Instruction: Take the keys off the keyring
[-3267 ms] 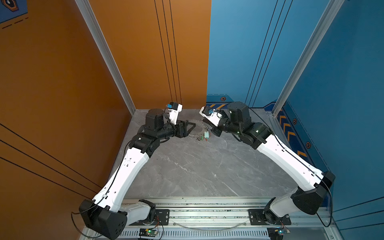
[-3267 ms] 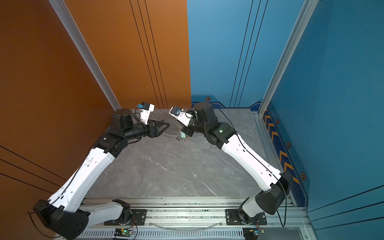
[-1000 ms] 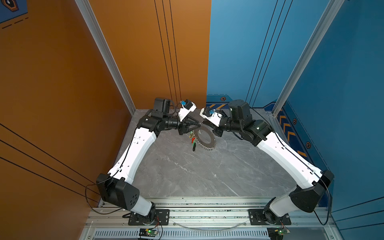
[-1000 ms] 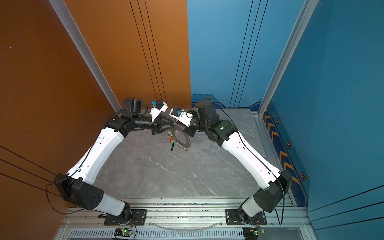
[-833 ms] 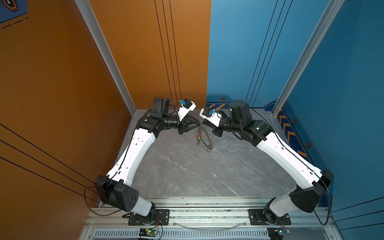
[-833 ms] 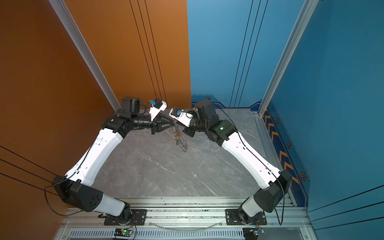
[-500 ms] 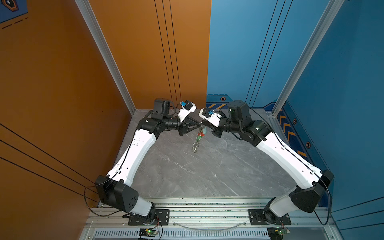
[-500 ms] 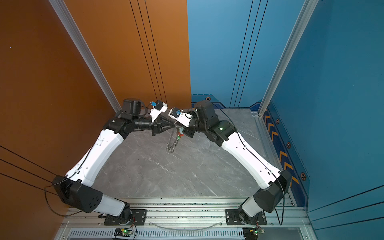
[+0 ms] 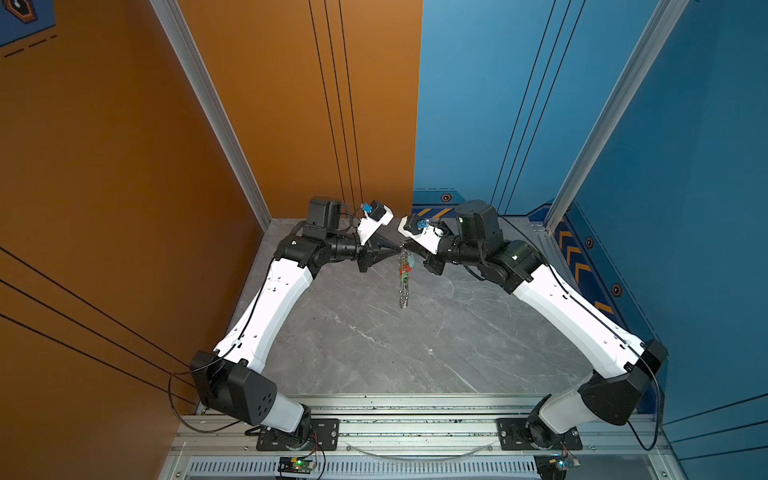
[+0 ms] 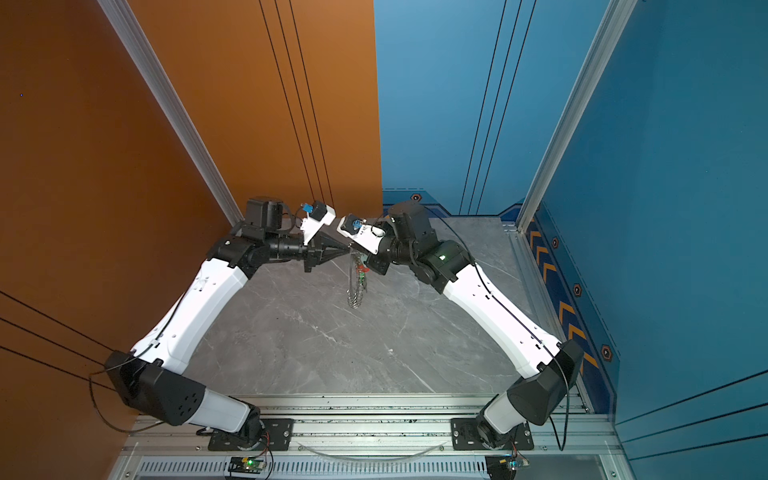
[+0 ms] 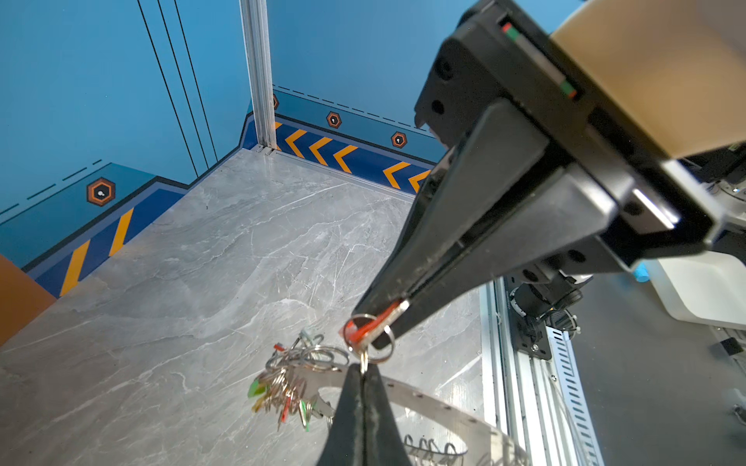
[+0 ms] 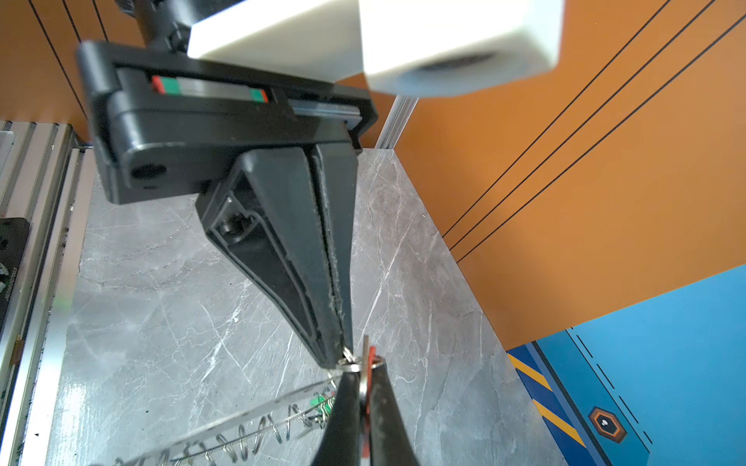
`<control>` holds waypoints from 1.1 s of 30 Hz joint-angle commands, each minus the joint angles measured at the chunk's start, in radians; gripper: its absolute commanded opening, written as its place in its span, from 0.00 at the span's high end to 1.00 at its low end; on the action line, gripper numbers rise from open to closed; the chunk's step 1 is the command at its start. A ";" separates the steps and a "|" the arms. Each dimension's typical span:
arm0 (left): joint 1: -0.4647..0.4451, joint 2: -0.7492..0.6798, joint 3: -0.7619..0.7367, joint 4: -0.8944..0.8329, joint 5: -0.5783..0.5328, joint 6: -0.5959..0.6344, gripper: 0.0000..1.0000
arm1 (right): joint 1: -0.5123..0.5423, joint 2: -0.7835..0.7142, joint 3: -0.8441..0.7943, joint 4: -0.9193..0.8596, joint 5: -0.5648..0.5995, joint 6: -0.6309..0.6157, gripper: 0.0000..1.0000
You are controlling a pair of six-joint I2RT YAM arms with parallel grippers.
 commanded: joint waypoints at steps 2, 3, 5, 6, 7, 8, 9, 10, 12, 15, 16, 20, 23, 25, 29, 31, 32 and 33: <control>0.002 -0.008 -0.012 0.003 0.018 0.003 1.00 | 0.005 -0.031 0.036 0.036 -0.007 0.020 1.00; 0.003 -0.008 -0.012 0.003 0.017 0.002 1.00 | 0.005 -0.033 0.036 0.035 -0.004 0.020 1.00; 0.004 -0.010 -0.009 0.002 0.005 0.002 1.00 | 0.005 -0.041 0.029 0.029 0.006 0.017 1.00; 0.006 -0.011 -0.005 0.003 -0.010 0.002 1.00 | 0.005 -0.045 0.026 0.026 0.012 0.016 1.00; 0.009 -0.013 0.000 0.002 -0.029 0.002 1.00 | 0.005 -0.052 0.019 0.020 0.022 0.014 1.00; 0.014 -0.016 0.005 0.004 -0.042 -0.002 1.00 | 0.005 -0.061 0.010 0.019 0.030 0.016 1.00; 0.016 -0.018 0.008 0.008 -0.047 -0.005 1.00 | 0.005 -0.069 -0.001 0.019 0.038 0.014 1.00; 0.019 -0.019 0.009 0.014 -0.053 -0.009 1.00 | 0.005 -0.077 -0.012 0.018 0.042 0.017 1.00; 0.020 -0.026 0.008 0.026 -0.064 -0.015 1.00 | 0.005 -0.090 -0.029 0.018 0.051 0.022 1.00; 0.026 -0.039 0.001 0.060 -0.087 -0.039 1.00 | 0.003 -0.106 -0.056 0.019 0.061 0.032 1.00; 0.026 -0.048 -0.008 0.084 -0.102 -0.053 1.00 | 0.003 -0.110 -0.067 0.020 0.063 0.036 1.00; 0.033 -0.096 -0.082 0.236 -0.127 -0.127 1.00 | 0.005 -0.124 -0.106 0.034 0.068 0.054 1.00; 0.036 -0.111 -0.100 0.286 -0.106 -0.165 1.00 | 0.003 -0.127 -0.126 0.042 0.065 0.065 1.00; 0.033 -0.114 -0.097 0.286 -0.093 -0.173 1.00 | 0.003 -0.126 -0.132 0.044 0.060 0.069 1.00; 0.022 -0.129 -0.106 0.304 -0.128 -0.173 1.00 | 0.005 -0.119 -0.138 0.049 0.042 0.083 1.00; 0.018 -0.140 -0.126 0.348 -0.137 -0.194 1.00 | 0.005 -0.118 -0.149 0.060 0.038 0.094 1.00; 0.017 -0.146 -0.133 0.365 -0.136 -0.205 1.00 | 0.005 -0.119 -0.155 0.066 0.038 0.099 1.00; 0.017 -0.147 -0.136 0.377 -0.131 -0.212 1.00 | 0.005 -0.118 -0.162 0.068 0.037 0.102 1.00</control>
